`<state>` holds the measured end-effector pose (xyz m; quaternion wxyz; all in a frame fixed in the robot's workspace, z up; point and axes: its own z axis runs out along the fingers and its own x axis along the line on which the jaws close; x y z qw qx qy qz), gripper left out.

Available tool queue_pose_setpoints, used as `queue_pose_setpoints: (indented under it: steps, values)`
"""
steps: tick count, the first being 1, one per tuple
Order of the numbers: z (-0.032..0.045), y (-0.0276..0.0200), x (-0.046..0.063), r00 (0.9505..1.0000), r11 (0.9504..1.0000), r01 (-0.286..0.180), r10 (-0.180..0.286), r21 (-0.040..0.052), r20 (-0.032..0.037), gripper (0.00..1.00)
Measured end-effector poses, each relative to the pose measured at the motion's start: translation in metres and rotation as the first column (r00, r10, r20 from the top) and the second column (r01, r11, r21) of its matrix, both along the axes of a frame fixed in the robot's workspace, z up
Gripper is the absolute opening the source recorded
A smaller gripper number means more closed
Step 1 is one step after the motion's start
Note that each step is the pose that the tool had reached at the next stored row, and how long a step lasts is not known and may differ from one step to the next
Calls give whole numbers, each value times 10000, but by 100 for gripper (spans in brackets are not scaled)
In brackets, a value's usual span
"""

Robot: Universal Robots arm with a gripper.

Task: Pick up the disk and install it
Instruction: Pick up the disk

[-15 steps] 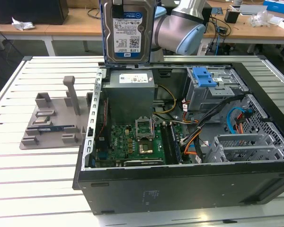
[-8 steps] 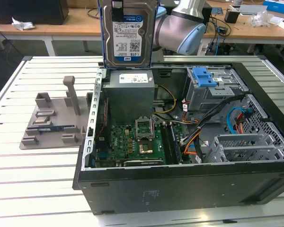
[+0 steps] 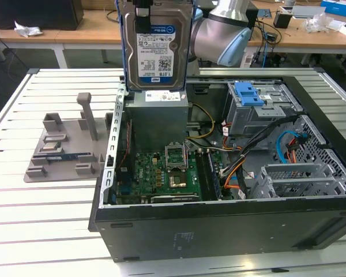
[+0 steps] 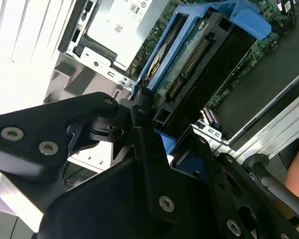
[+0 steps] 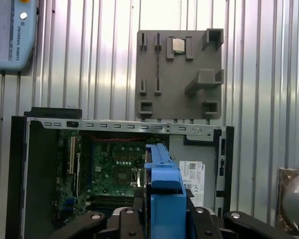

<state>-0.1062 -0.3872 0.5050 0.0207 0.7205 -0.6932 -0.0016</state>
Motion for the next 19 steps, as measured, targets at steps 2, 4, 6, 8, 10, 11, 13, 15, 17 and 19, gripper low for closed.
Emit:
queue_pose_setpoints:
  steps: [2, 4, 6, 8, 10, 11, 13, 15, 17, 19]
  values:
    - [0, -84, 0, 10000, 10000, 0, 0, 0, 0, 37]
    - [0, -158, 1, 10000, 10000, -2, 2, 0, 0, 37]
    - [0, -231, 0, 10000, 10000, 0, 0, 0, 0, 37]
    - [-1, -290, 1, 10000, 10000, -1, 1, 0, 0, 37]
    - [-1, -351, 1, 10000, 10000, -1, 1, 0, 0, 37]
    - [-1, -371, 2, 10000, 10000, -1, 1, 0, 0, 37]
    - [-2, -435, 3, 10000, 10000, -1, 1, 0, 0, 37]
    - [-2, -523, 4, 10000, 10000, 0, 0, 0, 0, 37]
    - [-3, -641, 6, 10000, 10000, -2, 2, 0, 0, 37]
    - [-4, -771, 8, 10000, 10000, -1, 1, 0, 0, 37]
